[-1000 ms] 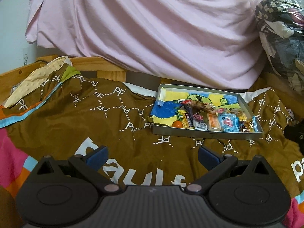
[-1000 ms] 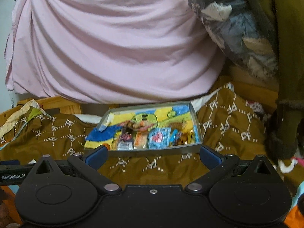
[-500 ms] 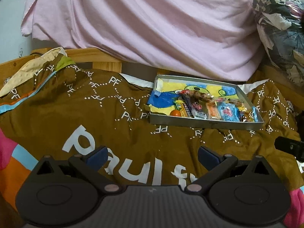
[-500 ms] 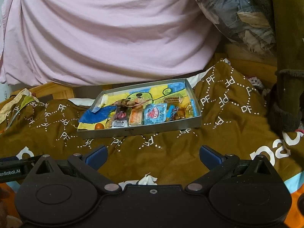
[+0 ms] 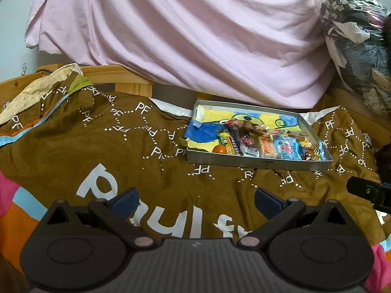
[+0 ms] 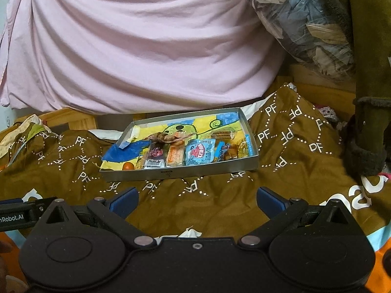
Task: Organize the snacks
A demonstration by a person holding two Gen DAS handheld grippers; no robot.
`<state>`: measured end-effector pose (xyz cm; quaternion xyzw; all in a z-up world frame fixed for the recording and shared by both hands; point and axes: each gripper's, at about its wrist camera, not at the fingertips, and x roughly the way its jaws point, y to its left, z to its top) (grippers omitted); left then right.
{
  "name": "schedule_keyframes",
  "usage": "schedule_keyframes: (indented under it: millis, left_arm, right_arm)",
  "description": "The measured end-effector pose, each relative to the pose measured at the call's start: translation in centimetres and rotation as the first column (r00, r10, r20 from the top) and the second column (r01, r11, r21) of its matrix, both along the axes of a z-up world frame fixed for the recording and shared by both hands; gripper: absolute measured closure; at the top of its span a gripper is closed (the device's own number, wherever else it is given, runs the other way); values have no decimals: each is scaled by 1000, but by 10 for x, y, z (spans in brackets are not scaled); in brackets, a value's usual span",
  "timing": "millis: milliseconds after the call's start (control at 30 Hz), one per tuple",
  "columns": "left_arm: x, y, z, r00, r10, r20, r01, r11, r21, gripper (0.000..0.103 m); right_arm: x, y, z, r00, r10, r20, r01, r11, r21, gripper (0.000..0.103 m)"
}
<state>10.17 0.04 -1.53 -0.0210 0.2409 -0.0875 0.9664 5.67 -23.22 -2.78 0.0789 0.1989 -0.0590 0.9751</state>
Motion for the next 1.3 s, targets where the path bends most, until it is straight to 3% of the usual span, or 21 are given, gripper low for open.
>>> schedule_keyframes:
  millis: [1300]
  left_arm:
    - [1, -1, -2, 1000, 6, -10, -5, 1000, 9, 0]
  right_arm:
    - [4, 2, -4, 1000, 8, -18, -8, 1000, 7, 1]
